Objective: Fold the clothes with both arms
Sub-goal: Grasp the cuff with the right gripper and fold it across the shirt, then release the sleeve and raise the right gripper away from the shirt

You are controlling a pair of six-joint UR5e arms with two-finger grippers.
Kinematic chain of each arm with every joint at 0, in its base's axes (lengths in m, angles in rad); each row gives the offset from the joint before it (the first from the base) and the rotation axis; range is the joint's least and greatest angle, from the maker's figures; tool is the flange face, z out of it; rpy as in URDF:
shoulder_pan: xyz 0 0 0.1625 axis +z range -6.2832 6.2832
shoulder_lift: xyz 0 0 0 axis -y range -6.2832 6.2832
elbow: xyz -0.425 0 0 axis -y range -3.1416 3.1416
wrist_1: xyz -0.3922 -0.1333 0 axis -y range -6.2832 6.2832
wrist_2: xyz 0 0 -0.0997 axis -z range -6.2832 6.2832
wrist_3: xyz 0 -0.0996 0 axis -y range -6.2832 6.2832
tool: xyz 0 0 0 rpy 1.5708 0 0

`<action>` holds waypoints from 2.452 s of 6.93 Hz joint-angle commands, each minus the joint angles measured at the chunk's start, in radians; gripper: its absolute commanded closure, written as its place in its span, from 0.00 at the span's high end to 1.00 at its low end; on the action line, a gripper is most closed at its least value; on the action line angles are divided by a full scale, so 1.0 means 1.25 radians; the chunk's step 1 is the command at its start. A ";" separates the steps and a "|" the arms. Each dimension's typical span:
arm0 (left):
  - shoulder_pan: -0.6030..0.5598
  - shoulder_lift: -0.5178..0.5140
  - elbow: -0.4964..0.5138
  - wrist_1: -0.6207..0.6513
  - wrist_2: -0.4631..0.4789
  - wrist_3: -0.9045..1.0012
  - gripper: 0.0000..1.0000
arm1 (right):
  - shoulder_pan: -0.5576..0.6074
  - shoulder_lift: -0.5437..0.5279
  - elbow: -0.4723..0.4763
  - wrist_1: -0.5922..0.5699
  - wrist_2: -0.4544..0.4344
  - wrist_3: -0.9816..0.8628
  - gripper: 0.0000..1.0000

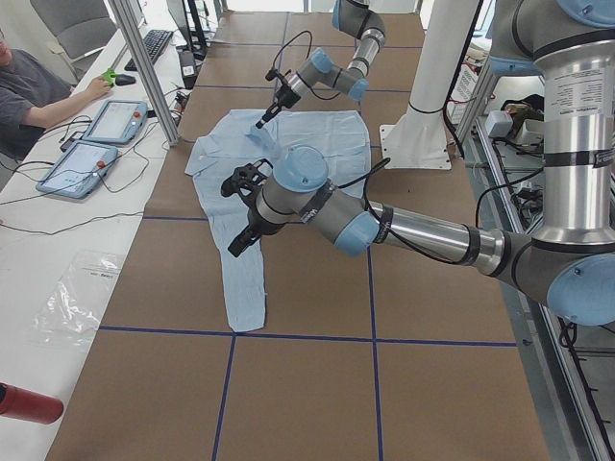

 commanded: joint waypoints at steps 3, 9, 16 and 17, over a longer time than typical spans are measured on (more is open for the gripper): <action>0.000 0.000 0.006 0.000 0.000 -0.005 1.00 | -0.011 0.131 -0.104 -0.114 0.007 0.009 1.00; 0.040 -0.002 0.094 -0.056 0.008 -0.115 1.00 | 0.227 0.062 0.034 -0.378 0.409 -0.026 1.00; 0.269 0.008 0.455 -0.677 0.226 -0.634 0.74 | 0.593 -0.501 0.487 -0.392 0.823 -0.613 1.00; 0.304 0.008 0.476 -0.700 0.279 -0.659 0.74 | 0.597 -0.505 0.489 -0.394 0.822 -0.617 1.00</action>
